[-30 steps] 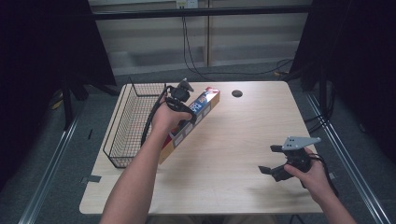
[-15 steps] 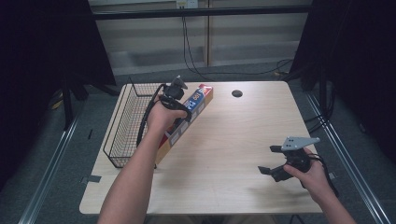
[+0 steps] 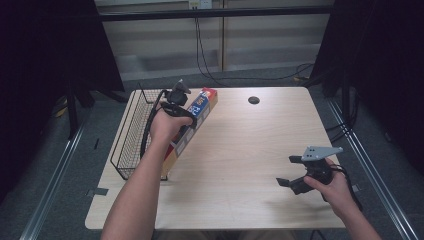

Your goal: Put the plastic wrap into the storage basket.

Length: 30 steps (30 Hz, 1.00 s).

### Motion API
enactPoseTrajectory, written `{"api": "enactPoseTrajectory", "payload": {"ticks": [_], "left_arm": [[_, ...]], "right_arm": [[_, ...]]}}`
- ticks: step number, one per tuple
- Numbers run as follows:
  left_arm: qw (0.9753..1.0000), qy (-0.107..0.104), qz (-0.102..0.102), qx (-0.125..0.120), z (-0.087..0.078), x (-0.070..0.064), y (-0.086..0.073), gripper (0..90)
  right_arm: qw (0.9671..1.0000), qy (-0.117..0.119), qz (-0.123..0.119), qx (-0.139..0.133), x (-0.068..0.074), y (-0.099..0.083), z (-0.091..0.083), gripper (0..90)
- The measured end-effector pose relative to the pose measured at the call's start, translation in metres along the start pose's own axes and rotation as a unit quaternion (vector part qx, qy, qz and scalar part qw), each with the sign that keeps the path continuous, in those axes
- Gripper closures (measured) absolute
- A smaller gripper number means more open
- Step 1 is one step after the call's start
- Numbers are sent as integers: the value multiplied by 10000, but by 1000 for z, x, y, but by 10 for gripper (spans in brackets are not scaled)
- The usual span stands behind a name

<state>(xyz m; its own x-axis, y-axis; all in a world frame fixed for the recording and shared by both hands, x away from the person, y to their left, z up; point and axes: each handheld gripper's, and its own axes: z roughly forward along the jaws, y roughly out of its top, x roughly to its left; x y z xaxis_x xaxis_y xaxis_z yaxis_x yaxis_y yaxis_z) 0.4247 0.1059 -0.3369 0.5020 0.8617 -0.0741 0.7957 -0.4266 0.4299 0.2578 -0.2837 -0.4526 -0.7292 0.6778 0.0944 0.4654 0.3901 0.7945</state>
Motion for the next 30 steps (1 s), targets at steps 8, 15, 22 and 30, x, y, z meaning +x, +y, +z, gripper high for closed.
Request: {"api": "enactPoseTrajectory", "payload": {"ticks": [8,15,22,30], "left_arm": [[9995,178,-238,-57,-3,7,-6,428],[9987,303,-411,-46,-6,14,-10,428],[9976,381,-574,-66,-9,19,-14,428],[9968,434,-667,-65,-11,27,-18,428]], "right_arm": [[10000,54,-20,29,0,0,1,42],[10000,42,-26,28,-1,0,1,42],[10000,33,-9,18,-1,1,1,42],[10000,18,12,13,-1,1,2,43]]}}
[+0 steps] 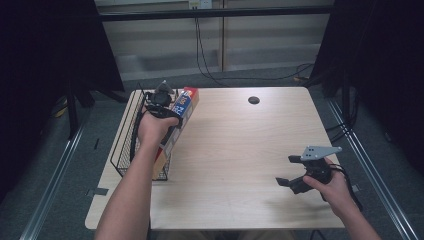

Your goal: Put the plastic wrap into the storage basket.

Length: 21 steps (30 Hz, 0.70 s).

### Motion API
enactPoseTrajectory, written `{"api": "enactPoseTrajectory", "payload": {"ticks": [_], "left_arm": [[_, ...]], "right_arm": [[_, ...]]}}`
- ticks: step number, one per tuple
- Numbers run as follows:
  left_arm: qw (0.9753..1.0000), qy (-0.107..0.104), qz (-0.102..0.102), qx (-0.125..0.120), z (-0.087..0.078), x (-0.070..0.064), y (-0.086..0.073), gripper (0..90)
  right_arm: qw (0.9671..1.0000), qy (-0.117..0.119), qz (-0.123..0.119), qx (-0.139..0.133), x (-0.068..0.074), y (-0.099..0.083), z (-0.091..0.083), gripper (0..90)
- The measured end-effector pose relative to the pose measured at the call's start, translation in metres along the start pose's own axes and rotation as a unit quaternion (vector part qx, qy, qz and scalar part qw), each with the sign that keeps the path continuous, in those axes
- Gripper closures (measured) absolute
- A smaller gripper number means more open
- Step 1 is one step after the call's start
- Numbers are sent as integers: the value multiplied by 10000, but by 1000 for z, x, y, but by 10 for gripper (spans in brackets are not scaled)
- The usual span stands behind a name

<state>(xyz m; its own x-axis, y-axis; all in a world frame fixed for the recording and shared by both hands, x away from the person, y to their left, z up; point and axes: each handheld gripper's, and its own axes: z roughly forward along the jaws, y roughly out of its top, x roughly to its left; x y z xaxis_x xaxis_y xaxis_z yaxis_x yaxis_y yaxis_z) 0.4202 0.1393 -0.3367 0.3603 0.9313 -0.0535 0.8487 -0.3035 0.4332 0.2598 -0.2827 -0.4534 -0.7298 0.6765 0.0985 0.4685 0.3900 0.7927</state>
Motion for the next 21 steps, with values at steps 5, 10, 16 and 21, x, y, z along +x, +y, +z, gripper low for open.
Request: {"api": "enactPoseTrajectory", "payload": {"ticks": [5,10,16,21], "left_arm": [[9999,63,-128,-43,-1,6,-2,428],[9996,93,-238,-75,-4,12,-5,428],[9990,175,-404,-51,-3,19,-9,428],[9981,262,-560,-48,-2,25,-12,427]], "right_arm": [[10000,7,-4,-19,0,0,0,43],[10000,8,10,-8,0,0,0,43],[10000,0,0,8,1,0,1,43],[10000,7,-4,3,1,0,1,43]]}}
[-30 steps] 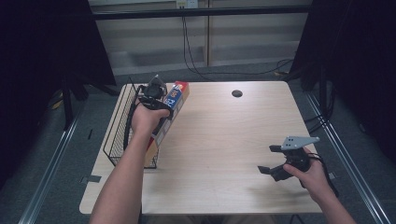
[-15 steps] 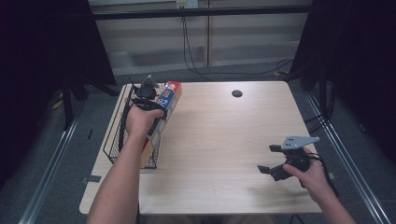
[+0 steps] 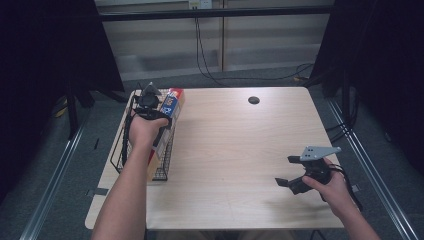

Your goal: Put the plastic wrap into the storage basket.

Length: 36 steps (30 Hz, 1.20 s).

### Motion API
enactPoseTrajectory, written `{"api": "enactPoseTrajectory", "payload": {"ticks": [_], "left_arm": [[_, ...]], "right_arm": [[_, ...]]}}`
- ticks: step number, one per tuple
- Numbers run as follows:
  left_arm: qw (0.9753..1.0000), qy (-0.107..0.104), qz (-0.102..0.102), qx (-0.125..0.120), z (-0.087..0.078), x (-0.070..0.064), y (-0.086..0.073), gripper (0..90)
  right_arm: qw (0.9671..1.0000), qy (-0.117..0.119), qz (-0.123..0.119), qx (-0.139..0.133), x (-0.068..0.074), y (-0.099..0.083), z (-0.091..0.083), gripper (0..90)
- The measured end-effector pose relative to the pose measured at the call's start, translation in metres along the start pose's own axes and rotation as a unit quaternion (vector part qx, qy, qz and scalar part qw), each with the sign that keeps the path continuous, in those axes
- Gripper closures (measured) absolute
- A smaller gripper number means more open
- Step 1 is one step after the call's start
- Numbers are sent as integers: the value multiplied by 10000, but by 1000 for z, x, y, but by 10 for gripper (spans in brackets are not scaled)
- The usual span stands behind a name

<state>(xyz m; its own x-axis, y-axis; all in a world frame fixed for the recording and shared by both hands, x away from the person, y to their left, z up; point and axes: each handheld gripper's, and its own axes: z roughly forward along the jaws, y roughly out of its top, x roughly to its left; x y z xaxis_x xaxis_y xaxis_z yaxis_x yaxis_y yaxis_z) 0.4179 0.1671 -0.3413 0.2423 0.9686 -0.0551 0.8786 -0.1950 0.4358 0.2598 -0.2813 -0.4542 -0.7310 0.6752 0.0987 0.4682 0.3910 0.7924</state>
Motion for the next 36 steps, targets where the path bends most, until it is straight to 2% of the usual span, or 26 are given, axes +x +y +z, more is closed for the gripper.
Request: {"api": "enactPoseTrajectory", "payload": {"ticks": [7,13,17,23,36], "left_arm": [[9995,127,-276,-26,-1,9,-3,427],[9989,157,-449,-39,-1,14,-7,427],[9987,244,-453,9,0,17,-8,427],[9977,312,-606,20,1,20,-10,427],[9962,364,-788,23,3,25,-14,427]], "right_arm": [[10000,-8,-5,12,0,0,0,43],[10000,5,-3,6,0,0,0,43],[10000,24,6,7,0,0,-1,42],[10000,20,4,-5,0,0,-1,42],[10000,16,-2,-10,0,0,-2,42]]}}
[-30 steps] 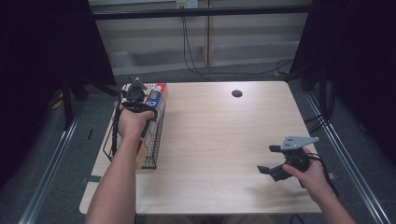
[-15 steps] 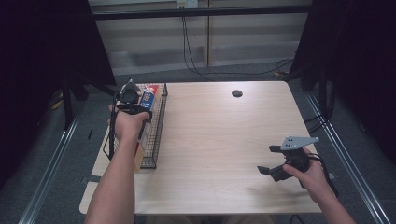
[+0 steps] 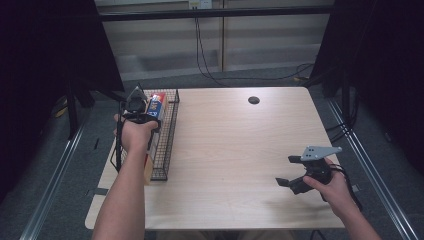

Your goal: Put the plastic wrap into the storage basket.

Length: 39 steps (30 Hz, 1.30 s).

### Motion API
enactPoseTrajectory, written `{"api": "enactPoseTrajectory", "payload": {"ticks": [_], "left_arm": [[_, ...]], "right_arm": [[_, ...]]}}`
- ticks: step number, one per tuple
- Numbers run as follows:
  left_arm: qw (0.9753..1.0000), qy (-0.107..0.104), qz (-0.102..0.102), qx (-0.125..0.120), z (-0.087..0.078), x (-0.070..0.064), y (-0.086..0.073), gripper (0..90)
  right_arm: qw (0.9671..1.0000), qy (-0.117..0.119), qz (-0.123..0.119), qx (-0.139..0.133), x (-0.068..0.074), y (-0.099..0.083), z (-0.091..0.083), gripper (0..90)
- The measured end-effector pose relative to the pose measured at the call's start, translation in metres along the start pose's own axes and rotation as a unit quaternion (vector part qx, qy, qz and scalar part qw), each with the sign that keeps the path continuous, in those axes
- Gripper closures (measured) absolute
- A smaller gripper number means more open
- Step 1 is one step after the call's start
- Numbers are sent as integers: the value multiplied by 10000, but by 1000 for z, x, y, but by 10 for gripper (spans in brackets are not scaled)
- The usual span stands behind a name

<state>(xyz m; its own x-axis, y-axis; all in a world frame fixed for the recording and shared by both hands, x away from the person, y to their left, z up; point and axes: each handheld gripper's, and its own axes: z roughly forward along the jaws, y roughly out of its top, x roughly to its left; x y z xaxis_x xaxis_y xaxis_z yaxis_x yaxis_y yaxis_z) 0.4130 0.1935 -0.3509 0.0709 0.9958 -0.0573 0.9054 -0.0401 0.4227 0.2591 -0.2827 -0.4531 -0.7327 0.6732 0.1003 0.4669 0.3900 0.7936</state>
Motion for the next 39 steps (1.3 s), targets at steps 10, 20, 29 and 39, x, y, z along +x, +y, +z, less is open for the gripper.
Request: {"api": "enactPoseTrajectory", "payload": {"ticks": [10,20,29,39], "left_arm": [[9999,-14,-112,65,5,3,-3,426],[9997,-12,-172,163,11,7,-6,425],[9995,-43,-230,226,15,8,-8,424],[9987,-32,-393,317,23,10,-9,423]], "right_arm": [[10000,-1,-7,-5,0,0,0,43],[10000,13,-20,-7,0,0,1,42],[10000,11,-24,10,0,0,1,43],[10000,13,-34,24,0,0,2,43]]}}
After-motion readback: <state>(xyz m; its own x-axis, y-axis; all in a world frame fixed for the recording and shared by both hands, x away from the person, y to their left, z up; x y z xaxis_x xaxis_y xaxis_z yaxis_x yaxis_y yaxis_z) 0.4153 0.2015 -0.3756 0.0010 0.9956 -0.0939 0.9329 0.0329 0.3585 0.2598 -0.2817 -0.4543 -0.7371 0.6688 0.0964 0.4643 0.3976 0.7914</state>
